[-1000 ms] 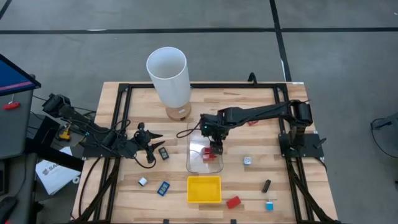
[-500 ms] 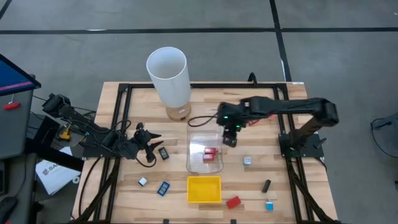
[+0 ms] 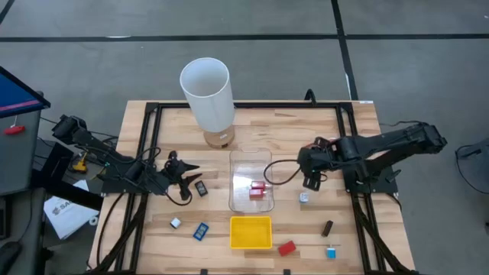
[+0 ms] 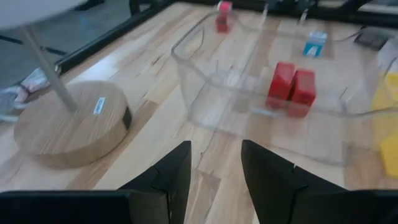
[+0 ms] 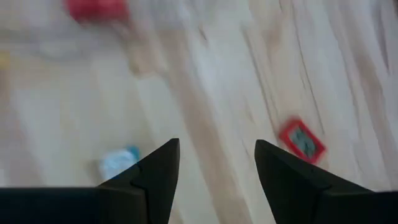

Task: Pick & Place Office items
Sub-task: Put the white charger adapter into the transparent bin

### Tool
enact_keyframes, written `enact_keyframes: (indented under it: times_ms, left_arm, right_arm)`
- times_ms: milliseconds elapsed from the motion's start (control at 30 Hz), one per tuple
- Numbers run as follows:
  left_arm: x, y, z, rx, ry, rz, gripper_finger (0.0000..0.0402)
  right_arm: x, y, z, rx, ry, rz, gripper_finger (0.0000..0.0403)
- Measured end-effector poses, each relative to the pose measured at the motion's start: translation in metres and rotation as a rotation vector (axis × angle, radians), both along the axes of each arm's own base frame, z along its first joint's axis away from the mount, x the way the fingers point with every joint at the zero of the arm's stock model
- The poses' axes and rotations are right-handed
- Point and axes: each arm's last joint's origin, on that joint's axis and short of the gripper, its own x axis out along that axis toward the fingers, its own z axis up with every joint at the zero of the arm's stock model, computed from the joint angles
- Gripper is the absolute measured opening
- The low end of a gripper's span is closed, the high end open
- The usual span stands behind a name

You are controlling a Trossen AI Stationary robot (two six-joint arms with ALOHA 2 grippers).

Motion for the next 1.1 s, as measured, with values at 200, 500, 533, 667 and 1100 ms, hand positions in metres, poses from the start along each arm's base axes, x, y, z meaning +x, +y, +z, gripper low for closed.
enact_keyframes:
  times_ms: [200, 500, 533, 667, 1100]
  left_arm:
    - [0.004, -0.002, 0.007, 0.034, -0.048, -0.031, 0.0136]
    - [0.002, -0.002, 0.002, -0.022, -0.011, -0.035, 0.0136]
    - [0.001, -0.002, 0.000, -0.050, -0.002, -0.041, 0.0136]
    - [-0.002, -0.006, -0.008, -0.165, 0.070, -0.100, 0.0136]
    - [-0.001, -0.041, 0.026, -0.546, 0.417, -0.165, 0.0136]
  right_arm:
    - [-0.012, -0.028, -0.025, -0.007, 0.084, -0.128, 0.0207]
    - [-0.034, -0.046, -0.015, 0.079, -0.007, -0.306, 0.0211]
    - [-0.036, -0.046, -0.013, 0.083, -0.025, -0.315, 0.0211]
    - [-0.044, -0.043, -0.006, 0.126, -0.080, -0.332, 0.0211]
    - [-0.055, -0.026, 0.004, 0.165, -0.171, -0.305, 0.0211]
